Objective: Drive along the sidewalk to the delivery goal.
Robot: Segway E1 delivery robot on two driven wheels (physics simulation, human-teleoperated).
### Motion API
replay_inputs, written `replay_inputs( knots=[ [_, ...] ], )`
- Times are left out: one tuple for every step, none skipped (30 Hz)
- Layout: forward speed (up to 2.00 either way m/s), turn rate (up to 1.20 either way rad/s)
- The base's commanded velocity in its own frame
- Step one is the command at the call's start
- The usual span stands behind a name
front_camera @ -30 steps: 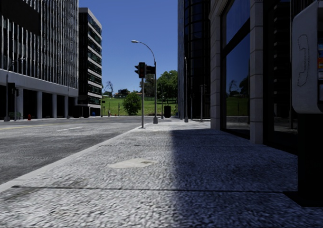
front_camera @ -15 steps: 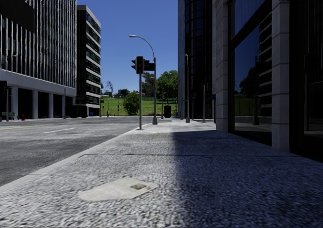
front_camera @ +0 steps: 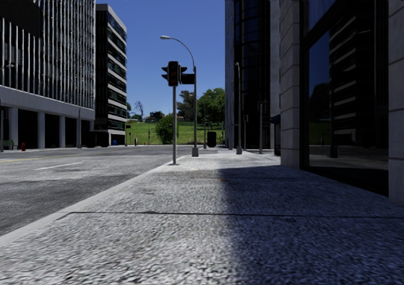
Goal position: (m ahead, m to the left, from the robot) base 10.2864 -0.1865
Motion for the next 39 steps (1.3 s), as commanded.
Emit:
replay_inputs(
  knots=[
    [2.0,0.0],
    [2.0,-0.02],
    [2.0,-0.06],
    [2.0,-0.07],
    [2.0,-0.07],
    [2.0,-0.12],
    [2.0,-0.17],
    [2.0,-0.21],
    [2.0,-0.23],
    [2.0,-0.23],
    [2.0,-0.23],
    [2.0,-0.23],
    [2.0,-0.23],
    [2.0,-0.23],
    [2.0,-0.23],
    [2.0,-0.23],
    [2.0,-0.23],
    [2.0,-0.23],
    [2.0,-0.23],
    [2.0,-0.23],
    [2.0,-0.16],
    [2.0,-0.11],
    [2.0,-0.09],
    [2.0,0.0],
    [2.0,0.0],
    [2.0,0.0],
    [2.0,0.0],
    [2.0,0.0],
    [2.0,0.0],
    [2.0,0.0],
    [2.0,0.0],
    [2.0,0.0],
    [2.0,0.0],
    [2.0,0.0],
    [2.0,0.0],
    [2.0,0.0],
    [2.0,0.0],
    [2.0,0.0],
    [2.0,0.0]
  ],
)
